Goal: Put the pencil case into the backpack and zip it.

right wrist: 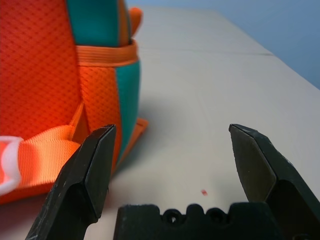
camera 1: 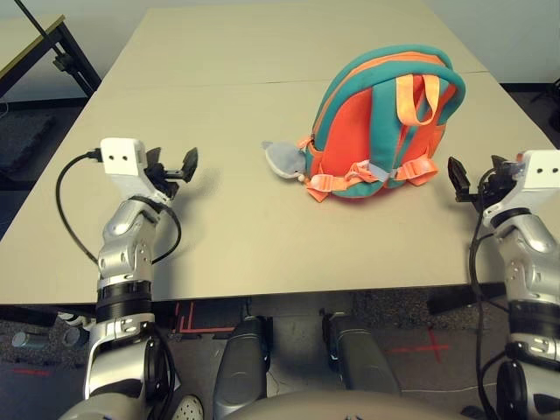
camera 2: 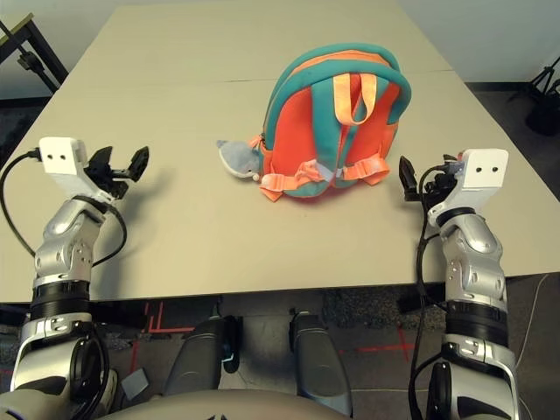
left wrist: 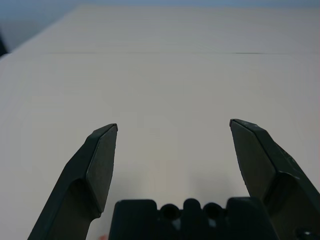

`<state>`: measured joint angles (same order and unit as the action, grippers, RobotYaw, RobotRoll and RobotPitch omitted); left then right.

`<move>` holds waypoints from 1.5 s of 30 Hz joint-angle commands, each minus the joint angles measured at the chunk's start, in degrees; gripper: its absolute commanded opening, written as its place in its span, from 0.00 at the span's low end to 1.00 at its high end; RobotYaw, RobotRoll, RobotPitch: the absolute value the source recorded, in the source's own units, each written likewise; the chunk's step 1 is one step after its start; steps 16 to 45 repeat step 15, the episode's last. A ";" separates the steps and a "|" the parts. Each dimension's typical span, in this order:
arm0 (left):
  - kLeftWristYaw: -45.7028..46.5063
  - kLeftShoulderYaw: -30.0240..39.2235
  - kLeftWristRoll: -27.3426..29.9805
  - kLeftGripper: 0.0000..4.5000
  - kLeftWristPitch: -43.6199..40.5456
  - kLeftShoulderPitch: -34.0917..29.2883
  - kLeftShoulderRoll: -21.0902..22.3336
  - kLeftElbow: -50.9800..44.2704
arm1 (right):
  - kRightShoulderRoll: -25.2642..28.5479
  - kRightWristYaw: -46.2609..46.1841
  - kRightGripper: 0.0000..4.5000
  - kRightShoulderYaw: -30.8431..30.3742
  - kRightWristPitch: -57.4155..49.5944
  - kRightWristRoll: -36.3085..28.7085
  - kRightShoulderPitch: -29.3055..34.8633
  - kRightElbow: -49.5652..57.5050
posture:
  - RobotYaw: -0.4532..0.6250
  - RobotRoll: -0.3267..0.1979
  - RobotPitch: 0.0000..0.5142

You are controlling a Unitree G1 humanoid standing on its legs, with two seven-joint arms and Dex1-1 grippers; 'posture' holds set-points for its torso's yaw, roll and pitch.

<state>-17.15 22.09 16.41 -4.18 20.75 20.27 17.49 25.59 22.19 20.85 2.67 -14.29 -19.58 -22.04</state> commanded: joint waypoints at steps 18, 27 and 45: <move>3.72 1.74 -0.73 1.00 5.37 -1.52 1.68 5.81 | 2.17 0.65 0.99 -0.84 9.28 2.28 -5.67 -14.07 | 0.34 0.62 0.31; 3.72 1.74 -0.73 1.00 5.37 -1.52 1.68 5.81 | 2.17 0.65 0.99 -0.84 9.28 2.28 -5.67 -14.07 | 0.34 0.62 0.31; 3.72 1.74 -0.73 1.00 5.37 -1.52 1.68 5.81 | 2.17 0.65 0.99 -0.84 9.28 2.28 -5.67 -14.07 | 0.34 0.62 0.31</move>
